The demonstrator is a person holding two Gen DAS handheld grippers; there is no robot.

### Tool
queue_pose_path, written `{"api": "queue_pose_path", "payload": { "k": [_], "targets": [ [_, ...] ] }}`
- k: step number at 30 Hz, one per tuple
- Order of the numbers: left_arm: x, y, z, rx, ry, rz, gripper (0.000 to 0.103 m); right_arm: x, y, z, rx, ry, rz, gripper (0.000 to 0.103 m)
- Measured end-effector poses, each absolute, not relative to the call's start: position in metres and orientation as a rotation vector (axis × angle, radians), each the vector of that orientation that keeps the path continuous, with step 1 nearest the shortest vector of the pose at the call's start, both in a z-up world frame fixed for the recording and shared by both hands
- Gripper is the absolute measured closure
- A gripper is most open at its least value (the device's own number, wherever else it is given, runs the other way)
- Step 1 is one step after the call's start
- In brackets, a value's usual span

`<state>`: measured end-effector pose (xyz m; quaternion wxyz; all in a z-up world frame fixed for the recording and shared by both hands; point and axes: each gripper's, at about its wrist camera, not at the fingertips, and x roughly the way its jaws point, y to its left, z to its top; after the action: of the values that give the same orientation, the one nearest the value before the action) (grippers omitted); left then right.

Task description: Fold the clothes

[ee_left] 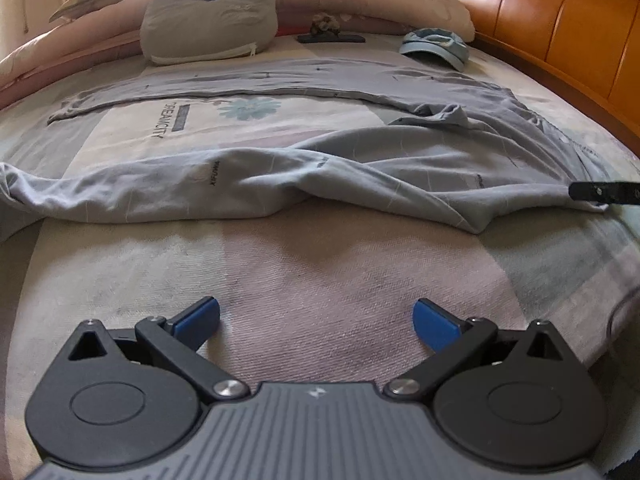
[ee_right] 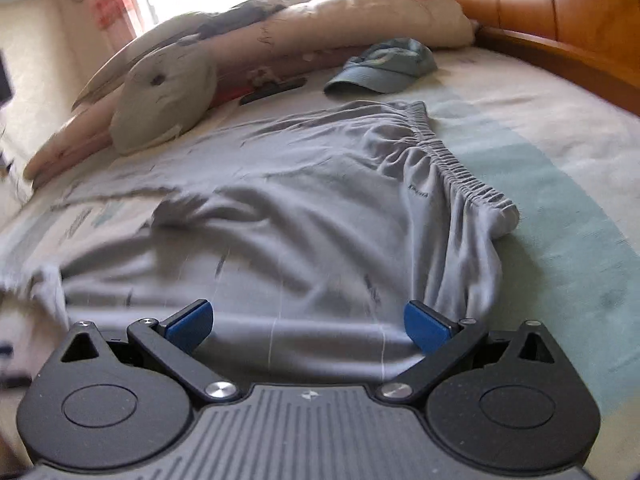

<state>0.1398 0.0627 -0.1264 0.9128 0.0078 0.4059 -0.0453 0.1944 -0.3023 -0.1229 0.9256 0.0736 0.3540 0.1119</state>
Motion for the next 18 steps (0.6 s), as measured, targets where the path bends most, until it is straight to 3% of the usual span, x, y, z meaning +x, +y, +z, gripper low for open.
{"api": "queue_pose_path", "payload": {
  "k": [11,18],
  "targets": [
    [0.124,0.123,-0.098,0.020,0.791,0.044,0.001,0.227,-0.216,-0.073,0.271,0.786,0.683,0.000],
    [0.092,0.177,-0.095,-0.041,0.785,0.153,0.001,0.282,-0.115,-0.093,0.236,0.919,0.859,0.000]
  ]
}}
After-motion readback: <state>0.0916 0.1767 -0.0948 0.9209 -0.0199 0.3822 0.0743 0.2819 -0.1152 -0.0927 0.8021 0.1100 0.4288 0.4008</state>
